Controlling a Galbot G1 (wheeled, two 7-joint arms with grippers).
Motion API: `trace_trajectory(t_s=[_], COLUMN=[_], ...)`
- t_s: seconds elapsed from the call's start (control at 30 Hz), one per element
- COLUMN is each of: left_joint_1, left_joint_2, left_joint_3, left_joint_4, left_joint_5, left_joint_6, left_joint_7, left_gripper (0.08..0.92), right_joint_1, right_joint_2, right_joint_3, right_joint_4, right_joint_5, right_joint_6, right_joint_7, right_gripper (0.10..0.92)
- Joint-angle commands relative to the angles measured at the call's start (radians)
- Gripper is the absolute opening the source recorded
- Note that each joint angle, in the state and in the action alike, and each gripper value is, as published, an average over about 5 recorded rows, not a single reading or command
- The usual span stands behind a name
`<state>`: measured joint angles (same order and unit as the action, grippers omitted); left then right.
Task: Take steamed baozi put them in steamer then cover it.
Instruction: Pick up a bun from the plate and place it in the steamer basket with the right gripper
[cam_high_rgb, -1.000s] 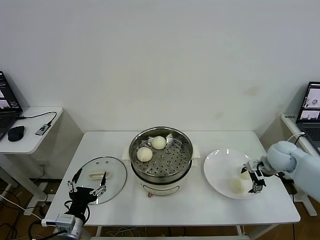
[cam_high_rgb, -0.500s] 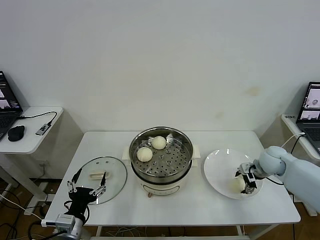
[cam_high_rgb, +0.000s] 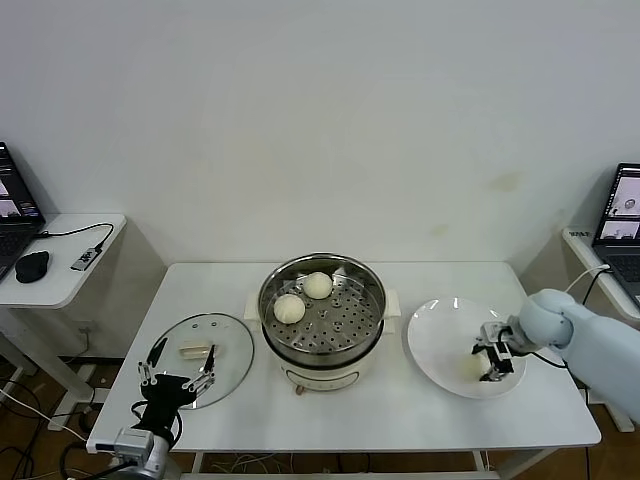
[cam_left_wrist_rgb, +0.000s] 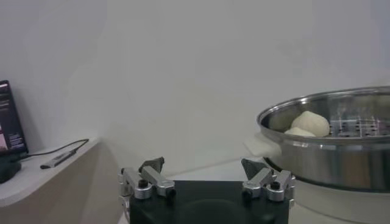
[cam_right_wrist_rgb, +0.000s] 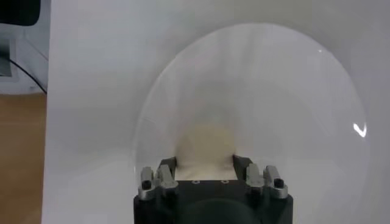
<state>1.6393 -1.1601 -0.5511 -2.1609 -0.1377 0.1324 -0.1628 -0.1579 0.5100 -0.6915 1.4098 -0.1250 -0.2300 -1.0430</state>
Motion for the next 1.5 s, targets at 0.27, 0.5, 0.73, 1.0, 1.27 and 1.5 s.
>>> trace_trajectory(t_s=[0.27,0.5,0.73,1.0,1.27,1.5], left_joint_1=[-0.016,-0.018,-0.009,0.001,0.012,0.022], left_joint_2=[0.006,0.005,0.000,-0.012,-0.028,-0.031], left_joint_3=[0.006,0.004,-0.005,-0.016,-0.021,-0.029], left_joint_4=[0.008,0.005,-0.002,-0.020,-0.052,-0.058], left_joint_5=[-0.008,-0.010,-0.009,-0.007,-0.001,0.008], left_joint_6=[0.001,0.001,0.000,0.000,0.000,0.000], left_joint_7=[0.000,0.000,-0.001,-0.002,-0.002,-0.002], left_gripper=[0.823,0.823,0.823,0.823,0.823,0.823], right_joint_1=[0.640,0.867,0.847,0.783,0.747,0.699], right_joint_2=[0.039,0.212,0.363,0.513,0.590,0.639], right_joint_3=[-0.302,-0.458,-0.531,-0.599,-0.656,-0.661], right_joint_4=[0.013,0.029,0.063,0.053,0.038,0.013], right_joint_5=[0.270,0.403,0.489,0.426,0.310,0.154], right_joint_6=[-0.014,-0.018,0.035,0.219,0.365,0.461], right_joint_7=[-0.062,-0.016,0.066,0.108,0.105,0.103], right_gripper=[0.594,0.594,0.599,0.602,0.602,0.602])
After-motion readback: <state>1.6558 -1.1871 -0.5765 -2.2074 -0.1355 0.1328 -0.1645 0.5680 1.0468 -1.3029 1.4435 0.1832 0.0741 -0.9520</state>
